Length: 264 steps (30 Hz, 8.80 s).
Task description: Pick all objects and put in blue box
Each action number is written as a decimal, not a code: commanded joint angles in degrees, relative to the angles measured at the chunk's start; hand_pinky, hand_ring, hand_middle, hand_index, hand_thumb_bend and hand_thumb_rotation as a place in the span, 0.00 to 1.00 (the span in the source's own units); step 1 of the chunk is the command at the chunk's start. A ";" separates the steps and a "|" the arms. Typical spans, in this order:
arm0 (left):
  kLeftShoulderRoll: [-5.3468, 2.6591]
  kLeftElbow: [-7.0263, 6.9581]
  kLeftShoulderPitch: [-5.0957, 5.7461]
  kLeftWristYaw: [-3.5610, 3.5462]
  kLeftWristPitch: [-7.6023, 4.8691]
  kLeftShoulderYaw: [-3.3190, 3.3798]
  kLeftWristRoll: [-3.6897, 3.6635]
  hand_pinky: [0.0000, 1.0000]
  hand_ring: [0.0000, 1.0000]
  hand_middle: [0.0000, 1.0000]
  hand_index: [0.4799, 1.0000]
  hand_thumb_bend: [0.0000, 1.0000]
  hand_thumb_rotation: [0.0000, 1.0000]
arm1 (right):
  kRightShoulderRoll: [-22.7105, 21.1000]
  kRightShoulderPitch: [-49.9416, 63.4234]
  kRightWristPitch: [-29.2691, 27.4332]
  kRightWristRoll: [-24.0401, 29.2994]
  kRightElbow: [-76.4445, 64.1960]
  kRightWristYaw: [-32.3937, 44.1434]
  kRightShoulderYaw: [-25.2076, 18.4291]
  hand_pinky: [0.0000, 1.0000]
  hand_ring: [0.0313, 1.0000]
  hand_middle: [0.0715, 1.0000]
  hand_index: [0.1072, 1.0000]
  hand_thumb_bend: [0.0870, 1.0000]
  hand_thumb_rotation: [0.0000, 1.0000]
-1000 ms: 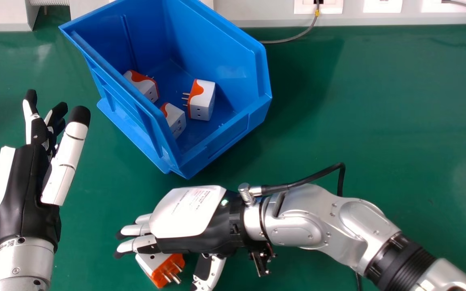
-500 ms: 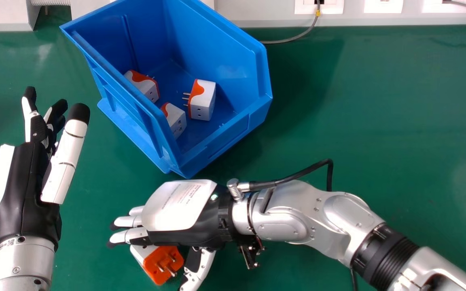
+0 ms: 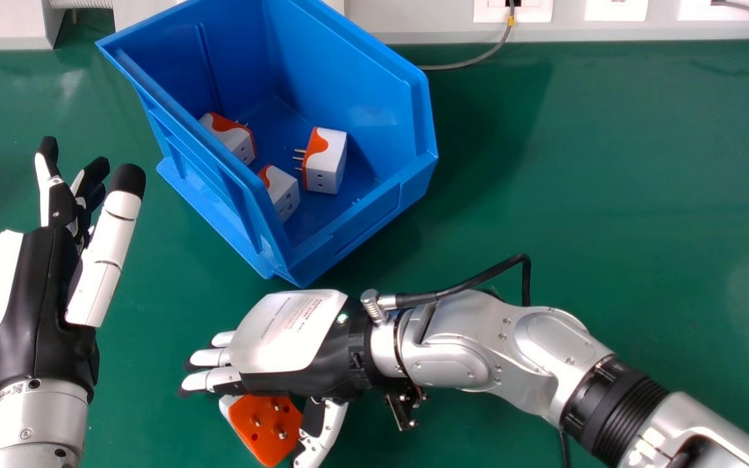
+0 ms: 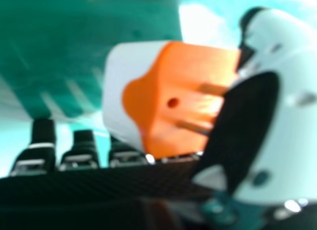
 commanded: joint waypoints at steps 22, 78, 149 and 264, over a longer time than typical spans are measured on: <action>0.53 -1.03 -0.79 0.01 0.06 0.27 0.15 0.90 0.97 0.95 0.90 0.70 0.85 | 0.54 -3.06 -5.26 -3.44 7.73 -17.05 1.18 0.49 0.52 0.54 0.46 0.45 0.05; 0.80 -1.51 -1.50 -0.26 1.66 0.70 -0.02 0.90 0.96 0.95 0.89 0.70 0.83 | -11.12 14.06 -0.81 10.86 -29.91 -1.42 -11.32 0.08 0.09 0.42 0.42 0.47 0.00; 1.22 2.05 -2.31 -1.41 -0.70 1.47 0.05 0.89 0.96 0.95 0.88 0.70 0.82 | -5.68 -8.85 10.71 3.47 -9.20 -15.00 -21.86 0.18 0.20 0.38 0.46 0.46 0.00; 2.23 6.72 -4.07 -1.49 -3.24 1.95 -0.93 0.91 0.96 0.96 0.90 0.69 0.85 | -9.09 -1.29 20.58 -0.03 -9.48 -46.68 -15.45 1.00 1.00 1.00 1.00 0.30 0.34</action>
